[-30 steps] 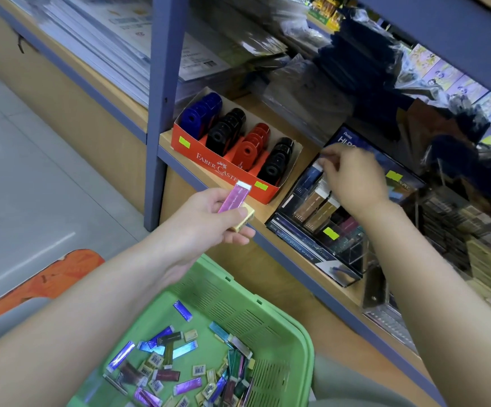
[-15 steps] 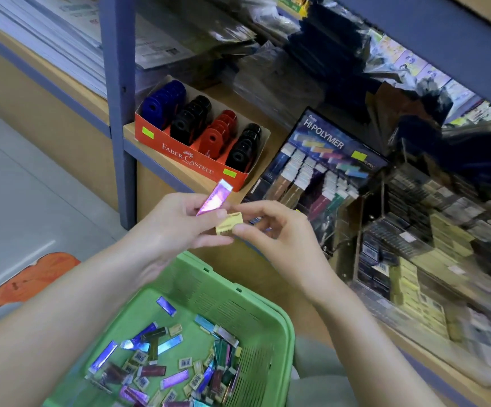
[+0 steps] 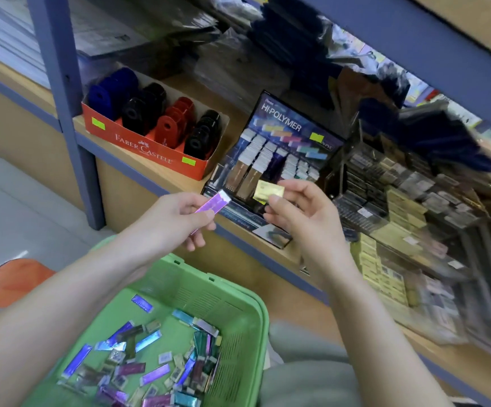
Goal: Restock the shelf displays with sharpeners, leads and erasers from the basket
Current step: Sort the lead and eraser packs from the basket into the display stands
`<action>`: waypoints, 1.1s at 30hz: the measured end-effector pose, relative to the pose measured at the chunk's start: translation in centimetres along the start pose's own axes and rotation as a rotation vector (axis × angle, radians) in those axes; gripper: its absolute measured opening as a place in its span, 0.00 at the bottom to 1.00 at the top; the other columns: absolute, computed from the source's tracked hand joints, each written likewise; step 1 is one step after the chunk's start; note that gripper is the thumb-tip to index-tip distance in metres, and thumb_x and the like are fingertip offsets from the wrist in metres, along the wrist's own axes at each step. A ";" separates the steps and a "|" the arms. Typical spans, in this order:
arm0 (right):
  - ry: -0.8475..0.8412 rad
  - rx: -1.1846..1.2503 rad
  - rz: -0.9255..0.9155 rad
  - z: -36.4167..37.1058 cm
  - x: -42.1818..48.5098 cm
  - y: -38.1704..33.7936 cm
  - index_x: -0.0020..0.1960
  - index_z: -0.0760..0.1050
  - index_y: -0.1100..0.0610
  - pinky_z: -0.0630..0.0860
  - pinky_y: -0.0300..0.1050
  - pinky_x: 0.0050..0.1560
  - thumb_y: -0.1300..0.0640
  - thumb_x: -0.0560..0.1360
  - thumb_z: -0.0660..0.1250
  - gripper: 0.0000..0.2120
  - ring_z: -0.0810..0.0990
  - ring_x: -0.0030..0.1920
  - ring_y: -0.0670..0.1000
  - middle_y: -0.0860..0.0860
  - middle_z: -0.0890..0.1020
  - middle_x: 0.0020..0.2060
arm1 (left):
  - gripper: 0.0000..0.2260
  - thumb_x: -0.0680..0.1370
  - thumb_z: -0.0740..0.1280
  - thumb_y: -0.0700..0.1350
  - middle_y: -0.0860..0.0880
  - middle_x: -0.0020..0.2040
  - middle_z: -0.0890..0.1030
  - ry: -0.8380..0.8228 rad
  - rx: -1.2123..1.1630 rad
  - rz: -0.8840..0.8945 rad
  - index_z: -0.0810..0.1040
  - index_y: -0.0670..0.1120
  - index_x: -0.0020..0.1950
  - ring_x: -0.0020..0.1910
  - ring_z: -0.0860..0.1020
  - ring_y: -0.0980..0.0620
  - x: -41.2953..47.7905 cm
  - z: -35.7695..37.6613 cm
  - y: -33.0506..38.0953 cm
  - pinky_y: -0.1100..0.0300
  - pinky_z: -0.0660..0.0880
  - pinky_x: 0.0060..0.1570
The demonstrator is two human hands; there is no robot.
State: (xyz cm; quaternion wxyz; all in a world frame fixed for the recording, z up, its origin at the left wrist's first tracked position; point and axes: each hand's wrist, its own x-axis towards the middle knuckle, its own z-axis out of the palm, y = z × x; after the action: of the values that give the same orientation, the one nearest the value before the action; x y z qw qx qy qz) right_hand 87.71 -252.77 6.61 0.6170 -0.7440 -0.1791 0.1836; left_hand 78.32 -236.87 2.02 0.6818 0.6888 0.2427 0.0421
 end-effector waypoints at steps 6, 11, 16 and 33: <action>0.163 0.265 0.024 -6.2 -0.2 0.3 0.55 0.74 0.58 0.77 0.35 0.45 0.66 0.76 0.65 0.08 0.81 0.40 0.45 0.51 0.79 0.41 | 0.07 0.80 0.60 0.40 0.49 0.33 0.77 -0.051 0.136 0.002 0.76 0.46 0.45 0.30 0.72 0.51 0.1 2.6 -0.8 0.59 0.70 0.35; 0.415 0.157 0.034 -12.1 -1.2 1.8 0.54 0.72 0.57 0.77 0.31 0.41 0.62 0.74 0.69 0.10 0.82 0.36 0.42 0.52 0.79 0.43 | 0.06 0.80 0.61 0.40 0.50 0.28 0.75 -0.107 0.254 0.018 0.75 0.46 0.44 0.27 0.72 0.53 -0.4 4.5 -2.1 0.61 0.70 0.32; 0.577 -0.346 0.047 -17.7 -2.3 4.8 0.43 0.72 0.57 0.80 0.35 0.33 0.61 0.75 0.70 0.06 0.80 0.27 0.42 0.57 0.81 0.35 | 0.06 0.79 0.62 0.39 0.54 0.30 0.75 -0.116 0.275 0.045 0.75 0.46 0.44 0.26 0.72 0.57 -1.0 5.9 -2.4 0.63 0.70 0.30; 0.265 -0.749 0.221 -20.9 -4.1 7.2 0.37 0.78 0.52 0.70 0.35 0.36 0.52 0.71 0.74 0.07 0.78 0.37 0.47 0.48 0.79 0.31 | 0.06 0.79 0.63 0.39 0.46 0.40 0.78 -0.213 0.269 0.069 0.78 0.48 0.48 0.25 0.71 0.60 -1.7 13.0 -2.0 0.69 0.70 0.28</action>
State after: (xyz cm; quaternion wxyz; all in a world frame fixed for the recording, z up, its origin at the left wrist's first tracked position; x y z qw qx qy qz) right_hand 94.76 -273.89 3.31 0.2977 -0.9491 -0.0717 0.0732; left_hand 81.31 -249.55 -0.25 0.6037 0.7822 0.1488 -0.0409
